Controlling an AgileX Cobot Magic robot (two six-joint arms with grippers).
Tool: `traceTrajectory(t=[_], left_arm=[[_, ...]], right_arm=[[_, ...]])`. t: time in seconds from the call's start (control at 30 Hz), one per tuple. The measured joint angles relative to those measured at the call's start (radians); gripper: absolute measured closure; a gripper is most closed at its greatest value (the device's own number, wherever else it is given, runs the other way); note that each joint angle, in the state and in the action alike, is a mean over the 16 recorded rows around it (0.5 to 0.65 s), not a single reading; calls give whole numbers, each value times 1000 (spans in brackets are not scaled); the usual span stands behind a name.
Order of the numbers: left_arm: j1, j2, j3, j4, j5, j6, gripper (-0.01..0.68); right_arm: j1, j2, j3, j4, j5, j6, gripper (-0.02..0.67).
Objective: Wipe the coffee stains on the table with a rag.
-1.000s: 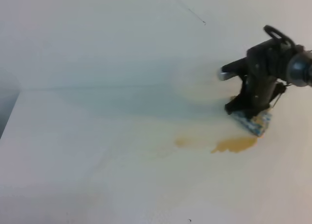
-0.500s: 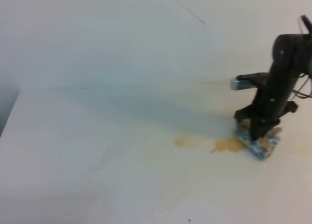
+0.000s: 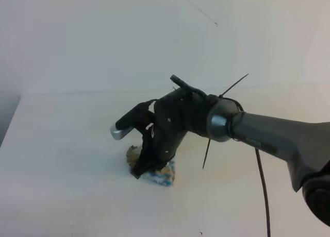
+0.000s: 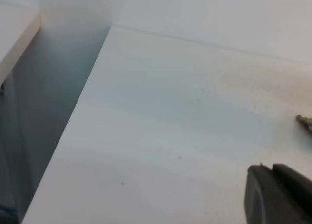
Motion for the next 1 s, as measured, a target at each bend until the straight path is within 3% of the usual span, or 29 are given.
traceTrajectory(t=[0.2,0.53,0.73,1.0], left_arm=[[0,0,0,0,-1,0,672],[0,-2,5,0,-1,0,672],[0,-5,8,0,-1,0,672],[0,-3,8,0,-1,0,672]], right_arm=[[-55,2,-3,-132,-15,59,649],[-337,-63,37,-171,98,117,649],[-447,-219,198,-125,56,80,649],[-483,-439,488,-70,-105,8,649]])
